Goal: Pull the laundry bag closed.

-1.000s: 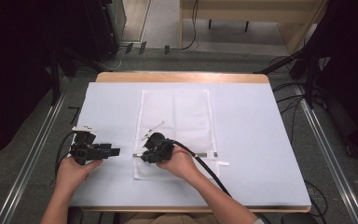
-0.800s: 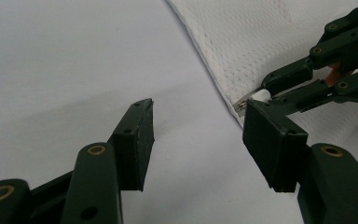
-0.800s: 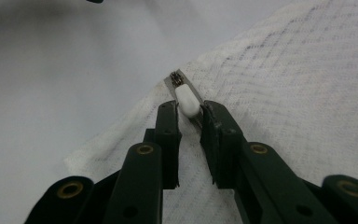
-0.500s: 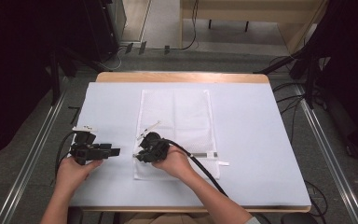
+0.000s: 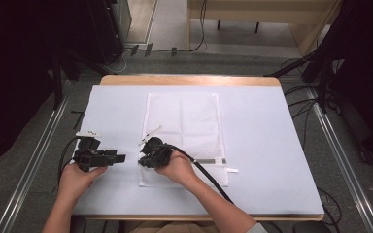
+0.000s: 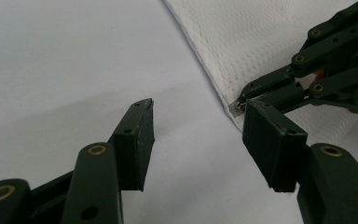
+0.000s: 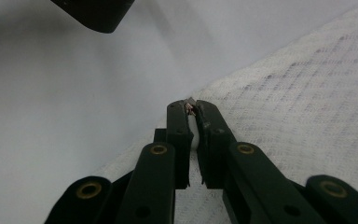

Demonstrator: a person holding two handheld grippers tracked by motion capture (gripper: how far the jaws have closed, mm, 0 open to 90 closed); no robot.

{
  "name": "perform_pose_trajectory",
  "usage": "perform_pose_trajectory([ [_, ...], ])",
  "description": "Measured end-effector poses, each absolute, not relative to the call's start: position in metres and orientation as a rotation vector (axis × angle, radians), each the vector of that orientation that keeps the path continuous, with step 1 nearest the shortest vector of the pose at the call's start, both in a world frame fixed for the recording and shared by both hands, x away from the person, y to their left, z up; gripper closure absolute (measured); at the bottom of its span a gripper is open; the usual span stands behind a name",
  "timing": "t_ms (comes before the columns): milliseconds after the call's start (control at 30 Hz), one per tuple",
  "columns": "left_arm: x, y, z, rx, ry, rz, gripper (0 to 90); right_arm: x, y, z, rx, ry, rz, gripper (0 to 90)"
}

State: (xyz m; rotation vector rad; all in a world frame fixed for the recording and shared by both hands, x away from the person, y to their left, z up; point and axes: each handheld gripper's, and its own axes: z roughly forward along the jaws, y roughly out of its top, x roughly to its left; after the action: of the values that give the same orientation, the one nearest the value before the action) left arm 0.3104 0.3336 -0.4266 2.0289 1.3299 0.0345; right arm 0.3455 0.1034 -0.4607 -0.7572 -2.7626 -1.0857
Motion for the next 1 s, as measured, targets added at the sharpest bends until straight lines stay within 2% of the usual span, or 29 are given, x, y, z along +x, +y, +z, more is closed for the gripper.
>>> perform_pose_trajectory([
  [233, 0.310, 0.331, -0.427, 2.034, 1.307, 0.027, 44.2, 0.344, 0.103, -0.459, -0.721, -2.799, -1.091, 87.7],
  [767, 0.308, 0.314, -0.429, 2.095, 1.193, -0.026, 50.7, 0.345, 0.095, -0.436, -0.699, -2.792, -1.171, 87.7],
  [1000, 0.310, 0.301, -0.432, 2.135, 1.145, -0.104, 60.0, 0.343, 0.092, -0.427, -0.674, -2.785, -1.200, 87.7],
])
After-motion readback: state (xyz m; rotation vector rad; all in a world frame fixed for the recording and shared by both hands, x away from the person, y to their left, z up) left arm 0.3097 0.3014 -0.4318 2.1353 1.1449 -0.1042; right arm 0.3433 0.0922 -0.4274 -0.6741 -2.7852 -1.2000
